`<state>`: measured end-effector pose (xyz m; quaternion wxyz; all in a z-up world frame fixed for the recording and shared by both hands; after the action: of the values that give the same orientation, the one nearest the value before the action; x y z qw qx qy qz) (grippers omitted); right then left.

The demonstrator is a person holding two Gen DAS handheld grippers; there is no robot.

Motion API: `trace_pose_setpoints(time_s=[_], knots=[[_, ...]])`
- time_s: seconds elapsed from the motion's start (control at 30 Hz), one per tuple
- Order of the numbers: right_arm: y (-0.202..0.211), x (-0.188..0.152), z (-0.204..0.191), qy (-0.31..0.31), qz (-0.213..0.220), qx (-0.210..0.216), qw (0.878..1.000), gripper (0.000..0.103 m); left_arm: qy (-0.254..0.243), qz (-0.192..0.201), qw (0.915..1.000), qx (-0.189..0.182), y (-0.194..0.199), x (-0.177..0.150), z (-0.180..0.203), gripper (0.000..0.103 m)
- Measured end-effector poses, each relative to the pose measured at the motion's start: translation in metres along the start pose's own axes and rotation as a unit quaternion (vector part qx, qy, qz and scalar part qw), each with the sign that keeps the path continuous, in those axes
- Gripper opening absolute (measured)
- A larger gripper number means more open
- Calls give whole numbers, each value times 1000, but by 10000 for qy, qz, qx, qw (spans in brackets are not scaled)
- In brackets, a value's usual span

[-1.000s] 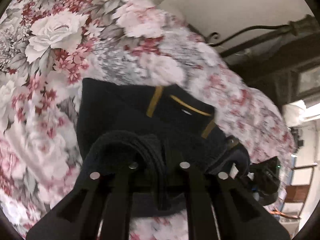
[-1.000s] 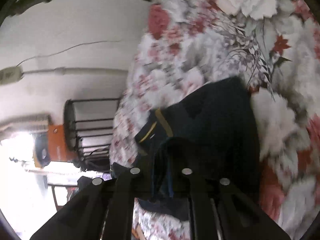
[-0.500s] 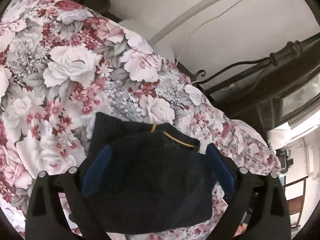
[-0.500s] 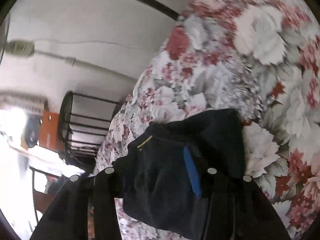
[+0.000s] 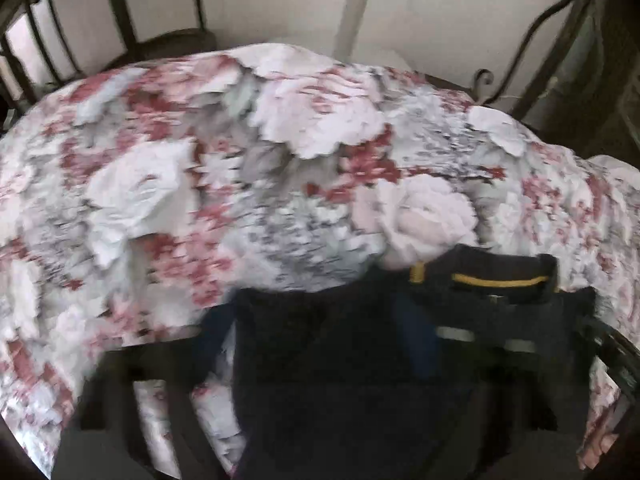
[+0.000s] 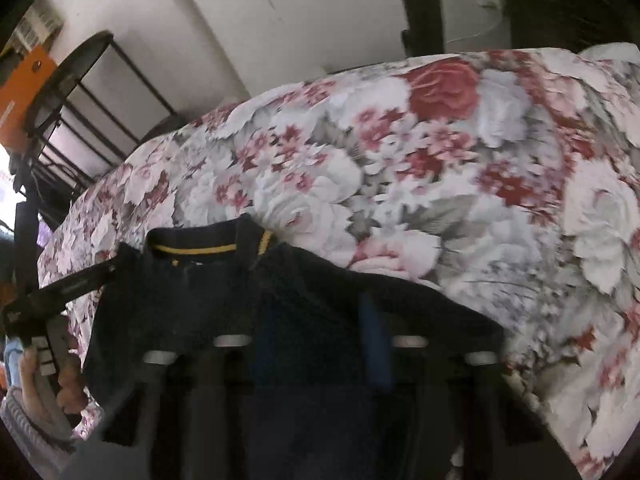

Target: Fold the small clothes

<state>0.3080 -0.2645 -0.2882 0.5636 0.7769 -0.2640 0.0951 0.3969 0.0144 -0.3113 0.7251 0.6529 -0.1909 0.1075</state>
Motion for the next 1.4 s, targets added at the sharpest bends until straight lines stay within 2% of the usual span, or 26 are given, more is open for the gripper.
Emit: trace_pose_setpoints(time_s=[0.03, 0.1, 0.17, 0.2, 0.27, 0.37, 0.43, 0.5, 0.53, 0.6, 0.67, 0.7, 0.73, 0.77, 0.83, 0.9, 0.97, 1.0, 1.03, 1.07, 1.1, 1.13, 1.17, 1.23, 1.3, 1.4], knots=[[1, 1, -4, 24, 33, 50, 10000, 7, 7, 6, 9999, -102, 2, 0, 0, 30], [16, 3, -4, -47, 336, 153, 9993, 7, 76, 159, 9994, -314, 9, 2, -4, 7], [19, 7, 8, -397, 432, 132, 9982, 7, 187, 208, 9992, -268, 8, 5, -10, 7], [10, 8, 11, -544, 294, 72, 9981, 7, 179, 191, 9996, -141, 2, 6, -10, 8], [-17, 1, 22, -720, -87, -137, 9973, 10, -184, 57, 9984, 523, -14, 4, -4, 16], [-16, 2, 24, -838, -22, -168, 9963, 15, -746, 180, 9900, 1179, -15, 8, 15, 20], [7, 4, 21, -870, 259, -90, 9958, 19, -729, 389, 9918, 975, 4, 8, 20, 27], [34, 0, 14, -749, 551, 26, 9957, 23, -557, 733, 9941, 582, 34, 2, 22, 53], [44, -6, 8, -670, 611, 169, 9957, 30, -528, 927, 9936, 364, 49, -5, 25, 59], [52, -26, -4, -507, 538, 377, 9965, 38, -563, 1000, 9934, 51, 60, -22, 34, 73], [40, -51, -12, -356, 202, 418, 9983, 39, -774, 741, 9941, -174, 49, -46, 51, 76], [24, -66, -9, -325, -82, 265, 9991, 39, -1021, 498, 9935, 44, 30, -61, 59, 81], [14, -77, -2, -261, -144, 98, 9995, 39, -1270, 141, 9906, 481, 3, -75, 61, 87], [12, -79, -1, -165, -60, 38, 9998, 35, -1372, 41, 9885, 626, -11, -82, 60, 92], [18, -77, -2, -89, -67, -175, 9998, 30, -1245, 239, 9899, 637, -8, -84, 57, 93], [40, -72, -12, -75, 60, -236, 9997, 34, -1081, 197, 9919, 644, 9, -80, 55, 90], [65, -78, -25, 314, 300, -226, 9988, 47, -1032, 435, 9922, 545, 33, -81, 54, 90], [71, -86, -25, 466, 313, -307, 9980, 60, -1017, 545, 9925, 416, 45, -87, 54, 93], [70, -97, -26, 583, 219, -417, 9972, 65, -1014, 523, 9928, 357, 47, -94, 54, 95], [55, -117, -22, 724, -181, -647, 9951, 65, -1032, 436, 9929, 399, 42, -101, 53, 99], [40, -132, -15, 850, -497, -816, 9918, 65, -1118, 143, 9914, 658, 22, -112, 51, 99], [33, -137, -13, 974, -512, -892, 9899, 66, -1219, -158, 9892, 801, 2, -125, 54, 99], [30, -140, -12, 1080, -496, -953, 9883, 66, -1221, -197, 9888, 835, -5, -133, 51, 99], [33, -136, -13, 1093, -580, -1053, 9867, 68, -1141, -146, 9891, 915, 4, -129, 52, 99], [40, -135, -11, 1042, -714, -966, 9873, 75, -1092, -251, 9886, 1010, 14, -125, 52, 99], [59, -146, -11, 844, -794, -808, 9900, 85, -1011, -97, 9883, 1134, 43, -125, 49, 99]])
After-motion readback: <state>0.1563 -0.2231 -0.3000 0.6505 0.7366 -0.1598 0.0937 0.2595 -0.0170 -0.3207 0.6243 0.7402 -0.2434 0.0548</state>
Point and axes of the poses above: each gripper's, at about its wrist camera, not at the fingertips, and y roughly against the way its jaws point, z to its right, x to its top, the point moved 6 cm from there along -y, roughly the way its jaws point, and after that the axes turned 4 degrees about -y, right-handed, at the moved point
